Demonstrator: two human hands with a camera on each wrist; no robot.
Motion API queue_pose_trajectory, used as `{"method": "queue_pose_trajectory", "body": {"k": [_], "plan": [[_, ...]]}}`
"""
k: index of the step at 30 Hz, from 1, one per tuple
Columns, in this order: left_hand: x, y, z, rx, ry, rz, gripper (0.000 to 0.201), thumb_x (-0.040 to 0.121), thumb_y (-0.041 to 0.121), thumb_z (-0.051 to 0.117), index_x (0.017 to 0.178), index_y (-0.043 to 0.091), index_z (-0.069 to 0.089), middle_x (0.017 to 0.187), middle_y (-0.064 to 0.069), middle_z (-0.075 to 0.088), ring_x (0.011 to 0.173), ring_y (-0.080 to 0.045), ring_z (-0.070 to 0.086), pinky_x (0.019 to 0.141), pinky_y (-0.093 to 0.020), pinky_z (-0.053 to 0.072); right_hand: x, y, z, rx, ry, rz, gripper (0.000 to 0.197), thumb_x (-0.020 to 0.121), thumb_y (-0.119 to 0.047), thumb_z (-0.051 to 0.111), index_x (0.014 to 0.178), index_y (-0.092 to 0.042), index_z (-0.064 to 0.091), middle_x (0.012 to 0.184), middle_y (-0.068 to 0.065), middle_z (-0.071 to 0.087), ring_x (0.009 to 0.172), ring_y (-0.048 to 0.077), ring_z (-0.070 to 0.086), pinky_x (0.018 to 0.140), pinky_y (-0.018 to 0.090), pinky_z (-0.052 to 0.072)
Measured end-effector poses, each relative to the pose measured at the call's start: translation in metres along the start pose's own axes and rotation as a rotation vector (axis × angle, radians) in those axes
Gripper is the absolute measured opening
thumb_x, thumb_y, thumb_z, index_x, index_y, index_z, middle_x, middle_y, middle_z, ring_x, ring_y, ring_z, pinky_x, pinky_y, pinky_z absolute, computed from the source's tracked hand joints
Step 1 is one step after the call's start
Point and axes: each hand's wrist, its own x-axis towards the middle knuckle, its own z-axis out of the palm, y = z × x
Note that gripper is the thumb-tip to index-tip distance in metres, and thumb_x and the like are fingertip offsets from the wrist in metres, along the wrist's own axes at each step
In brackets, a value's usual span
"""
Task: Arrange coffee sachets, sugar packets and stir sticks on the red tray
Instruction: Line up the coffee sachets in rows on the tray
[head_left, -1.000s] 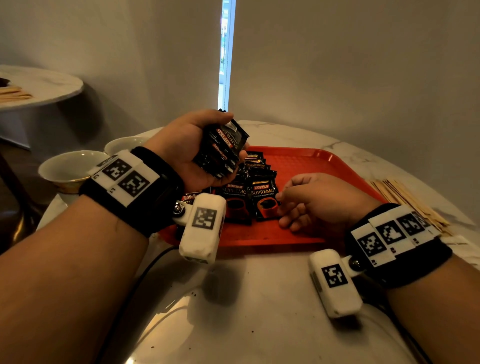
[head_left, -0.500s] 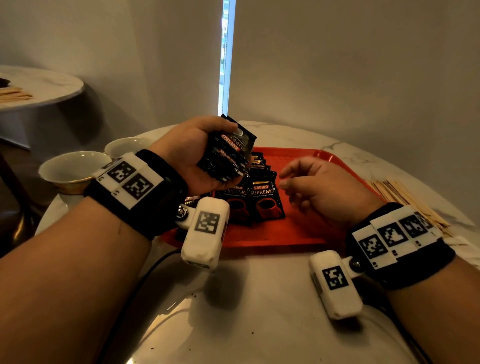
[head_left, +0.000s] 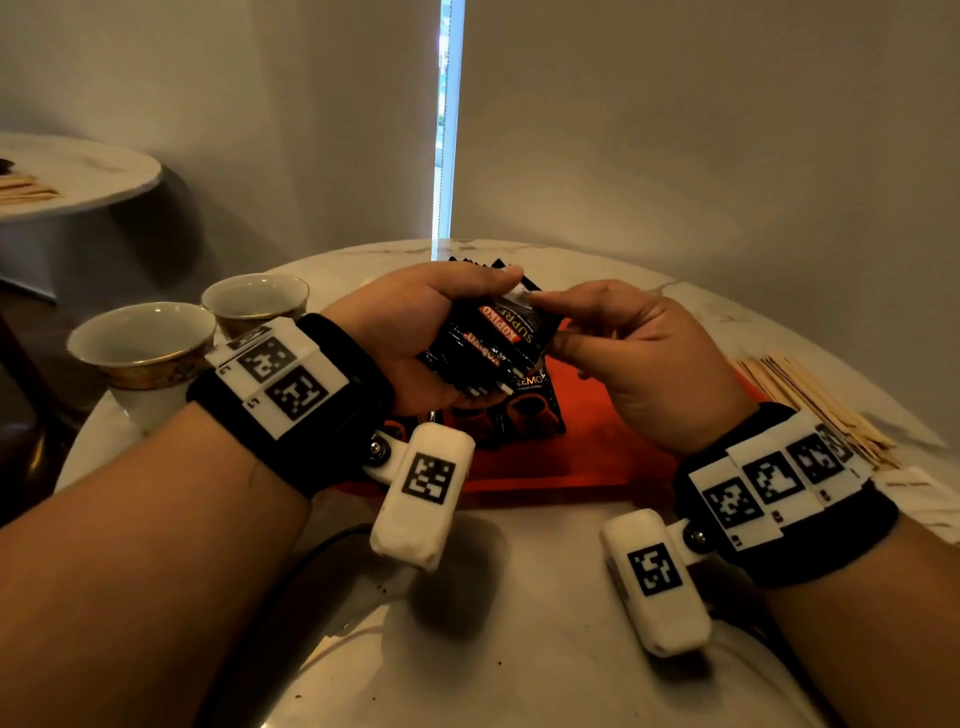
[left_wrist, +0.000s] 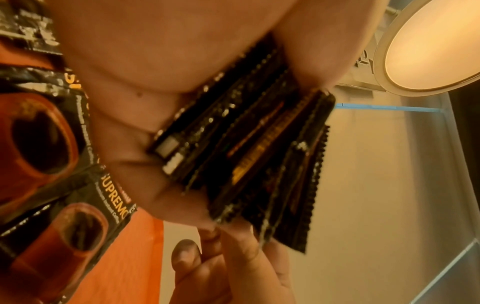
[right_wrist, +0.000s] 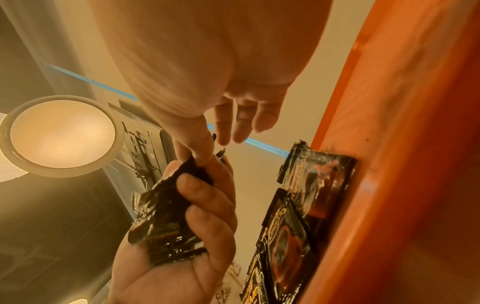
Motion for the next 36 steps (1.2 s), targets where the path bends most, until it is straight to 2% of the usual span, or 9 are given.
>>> {"method": "queue_pose_trajectory", "body": {"k": [5, 8, 11, 14, 16, 19, 22, 32, 36], "plan": [[-0.002, 0.002, 0.001, 0.009, 0.012, -0.02, 0.037, 0.091, 0.047, 0.056, 0.099, 0.012, 0.065, 0.089, -0.008, 0.068, 0.075, -0.021, 0.066, 0.073, -0.033, 0.048, -0.001, 0.003, 0.0, -0.041, 0.026, 0.011, 0.03, 0.084, 0.002, 0.072, 0.103, -0.02, 0.076, 0.086, -0.014, 0.071, 0.08, -0.004, 0.064, 0.068, 0.013, 0.048], [-0.004, 0.008, -0.004, -0.007, 0.044, -0.013, 0.041, 0.091, 0.05, 0.056, 0.106, 0.013, 0.064, 0.089, -0.007, 0.067, 0.073, -0.019, 0.065, 0.075, -0.034, 0.047, 0.003, 0.006, -0.001, 0.001, 0.164, 0.079, 0.015, 0.088, -0.002, 0.07, 0.094, -0.013, 0.076, 0.073, -0.011, 0.069, 0.063, 0.001, 0.059, 0.061, 0.016, 0.046], [-0.009, 0.017, -0.013, -0.036, 0.127, 0.016, 0.038, 0.089, 0.047, 0.059, 0.103, 0.012, 0.06, 0.087, -0.006, 0.066, 0.072, -0.018, 0.064, 0.077, -0.036, 0.051, 0.005, 0.01, -0.003, -0.01, 0.252, 0.194, 0.016, 0.089, -0.01, 0.071, 0.077, -0.02, 0.074, 0.064, -0.003, 0.068, 0.055, 0.013, 0.052, 0.056, 0.025, 0.043], [-0.015, 0.025, -0.02, 0.005, 0.243, 0.088, 0.036, 0.089, 0.044, 0.06, 0.107, 0.013, 0.059, 0.085, -0.006, 0.065, 0.072, -0.019, 0.064, 0.08, -0.04, 0.052, 0.004, 0.009, 0.003, 0.079, 0.128, 0.355, 0.01, 0.089, -0.001, 0.068, 0.091, -0.009, 0.072, 0.079, 0.006, 0.074, 0.059, 0.016, 0.058, 0.05, 0.024, 0.045], [-0.017, 0.027, -0.021, 0.057, 0.291, 0.122, 0.032, 0.091, 0.041, 0.059, 0.109, 0.014, 0.058, 0.087, -0.006, 0.062, 0.076, -0.02, 0.063, 0.081, -0.042, 0.053, 0.002, 0.01, 0.009, 0.083, 0.039, 0.485, 0.018, 0.086, 0.002, 0.069, 0.102, -0.006, 0.069, 0.085, 0.01, 0.075, 0.061, 0.014, 0.064, 0.047, 0.02, 0.046], [-0.018, 0.027, -0.02, 0.149, 0.283, 0.108, 0.026, 0.093, 0.038, 0.058, 0.107, 0.016, 0.057, 0.091, -0.007, 0.06, 0.078, -0.022, 0.061, 0.081, -0.044, 0.053, 0.0, 0.012, 0.015, -0.026, -0.07, 0.586, 0.019, 0.083, -0.003, 0.074, 0.1, -0.012, 0.069, 0.076, 0.006, 0.072, 0.056, 0.013, 0.062, 0.049, 0.025, 0.045], [-0.016, 0.025, -0.023, 0.199, 0.292, 0.087, 0.029, 0.092, 0.039, 0.061, 0.113, 0.02, 0.056, 0.096, -0.008, 0.062, 0.084, -0.024, 0.062, 0.085, -0.051, 0.055, 0.0, 0.008, 0.019, 0.036, -0.109, 0.664, 0.017, 0.087, 0.002, 0.068, 0.1, -0.009, 0.065, 0.066, 0.004, 0.068, 0.051, 0.012, 0.059, 0.041, 0.023, 0.041], [-0.011, 0.019, -0.021, 0.264, 0.261, -0.013, 0.028, 0.092, 0.04, 0.062, 0.112, 0.021, 0.057, 0.09, -0.006, 0.063, 0.08, -0.021, 0.063, 0.077, -0.051, 0.058, 0.001, 0.007, 0.029, 0.082, -0.168, 0.747, 0.023, 0.091, 0.009, 0.061, 0.111, -0.002, 0.06, 0.083, 0.019, 0.066, 0.057, 0.022, 0.065, 0.047, 0.029, 0.053], [-0.008, 0.016, -0.019, 0.286, 0.263, -0.04, 0.026, 0.092, 0.04, 0.062, 0.109, 0.021, 0.057, 0.091, -0.006, 0.063, 0.079, -0.022, 0.064, 0.078, -0.051, 0.057, 0.0, 0.006, 0.03, 0.063, -0.158, 0.736, 0.021, 0.091, 0.009, 0.061, 0.108, -0.004, 0.06, 0.078, 0.018, 0.067, 0.057, 0.023, 0.066, 0.048, 0.03, 0.055]]}}
